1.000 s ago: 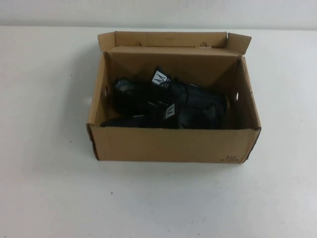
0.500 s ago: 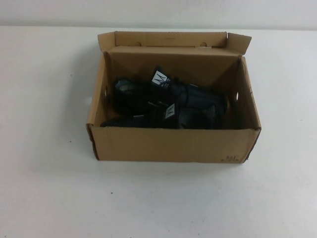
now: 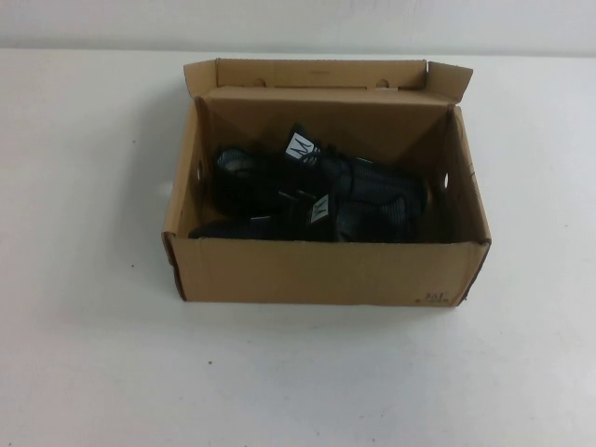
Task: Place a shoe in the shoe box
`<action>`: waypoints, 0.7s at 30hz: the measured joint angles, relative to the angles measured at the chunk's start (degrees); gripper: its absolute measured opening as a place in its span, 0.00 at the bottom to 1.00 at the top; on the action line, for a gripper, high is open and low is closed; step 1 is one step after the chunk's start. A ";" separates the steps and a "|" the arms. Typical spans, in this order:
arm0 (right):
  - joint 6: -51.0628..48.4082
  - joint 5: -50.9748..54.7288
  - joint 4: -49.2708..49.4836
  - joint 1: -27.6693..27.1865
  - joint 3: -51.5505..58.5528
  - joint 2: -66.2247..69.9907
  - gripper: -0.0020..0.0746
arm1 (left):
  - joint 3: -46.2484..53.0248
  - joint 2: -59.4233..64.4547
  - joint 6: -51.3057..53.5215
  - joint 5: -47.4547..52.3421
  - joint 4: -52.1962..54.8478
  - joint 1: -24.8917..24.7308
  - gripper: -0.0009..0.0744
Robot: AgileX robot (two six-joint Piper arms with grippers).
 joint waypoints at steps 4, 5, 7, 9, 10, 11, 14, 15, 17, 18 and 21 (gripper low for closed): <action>0.00 0.00 0.00 0.00 0.00 0.00 0.01 | 0.00 0.00 0.00 0.00 0.73 0.00 0.01; 0.00 0.00 0.00 0.00 0.00 0.00 0.01 | 0.00 0.00 0.00 0.00 0.73 0.00 0.01; 0.00 0.00 0.00 0.00 0.00 0.00 0.01 | 0.00 0.00 0.00 0.00 0.73 0.00 0.01; 0.00 0.00 0.00 0.00 0.00 0.00 0.01 | 0.56 0.00 0.00 -0.11 0.73 0.00 0.01; 0.00 0.00 0.00 0.00 0.00 0.00 0.01 | 1.21 0.00 0.00 -0.46 0.73 0.00 0.01; 0.00 0.00 0.00 0.00 0.00 0.00 0.01 | 1.97 0.00 0.00 -0.77 0.73 0.00 0.01; 0.00 0.00 0.00 0.00 0.00 0.00 0.01 | 4.91 -0.47 0.00 -4.82 0.73 0.00 0.01; 0.00 0.00 0.00 0.00 0.00 0.00 0.01 | 6.13 -1.01 0.00 -7.46 0.73 0.00 0.01; 0.00 0.00 0.00 0.00 0.00 0.00 0.01 | 8.65 -2.37 0.00 -14.03 0.61 0.00 0.01; 0.00 0.00 0.00 0.00 0.00 0.00 0.01 | 10.22 -3.15 -0.16 -17.45 0.61 0.00 0.01; 0.00 0.00 0.00 0.00 0.00 0.00 0.01 | 15.70 -5.61 -2.95 -26.83 0.89 0.13 0.01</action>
